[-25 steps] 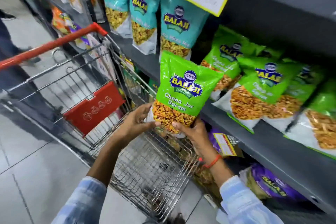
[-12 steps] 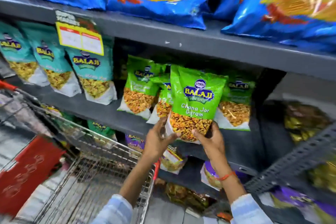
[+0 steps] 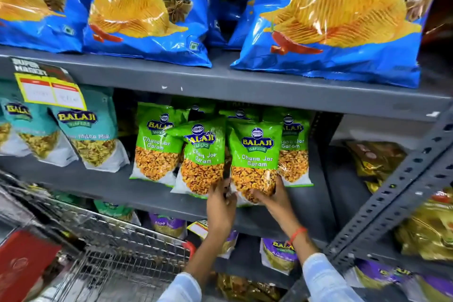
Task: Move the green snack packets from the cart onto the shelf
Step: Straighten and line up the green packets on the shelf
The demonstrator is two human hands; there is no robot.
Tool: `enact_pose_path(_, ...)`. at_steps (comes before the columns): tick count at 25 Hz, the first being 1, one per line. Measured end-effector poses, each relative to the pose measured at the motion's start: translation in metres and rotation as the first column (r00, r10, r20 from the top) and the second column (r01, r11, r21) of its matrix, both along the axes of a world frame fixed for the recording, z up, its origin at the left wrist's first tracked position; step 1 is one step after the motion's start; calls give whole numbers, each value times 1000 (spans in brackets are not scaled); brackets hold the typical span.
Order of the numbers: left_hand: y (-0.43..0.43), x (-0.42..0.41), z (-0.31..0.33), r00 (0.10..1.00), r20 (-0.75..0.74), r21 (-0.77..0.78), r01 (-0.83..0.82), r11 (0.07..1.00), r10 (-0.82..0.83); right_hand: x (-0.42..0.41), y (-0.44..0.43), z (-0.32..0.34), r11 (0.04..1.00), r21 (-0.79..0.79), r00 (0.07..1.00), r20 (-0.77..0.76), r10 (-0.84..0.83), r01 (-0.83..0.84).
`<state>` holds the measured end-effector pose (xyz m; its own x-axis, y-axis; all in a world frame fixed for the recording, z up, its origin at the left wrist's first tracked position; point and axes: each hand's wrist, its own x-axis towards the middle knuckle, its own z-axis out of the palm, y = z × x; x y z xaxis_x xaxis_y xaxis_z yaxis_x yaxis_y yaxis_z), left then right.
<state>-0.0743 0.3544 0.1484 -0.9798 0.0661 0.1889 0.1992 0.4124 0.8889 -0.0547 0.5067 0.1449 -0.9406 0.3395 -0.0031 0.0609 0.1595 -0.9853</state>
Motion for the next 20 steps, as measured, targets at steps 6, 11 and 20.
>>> enact_pose_path(6, -8, 6, 22, 996, -90, 109, 19, 994, -9, 21, 1, -14, 997, 68, 999, 16, -42, 41)
enact_pose_path(11, 13, -21, 81, 985, -88, 170, 160, 972, -147, 42, 7, -7, 997, 32, 997, 4, -76, 75)
enact_pose_path(20, 33, -19, 98, 952, 163, 564, 124, 816, -258, 49, 22, -7, 996, 47, 985, 155, -79, 72)
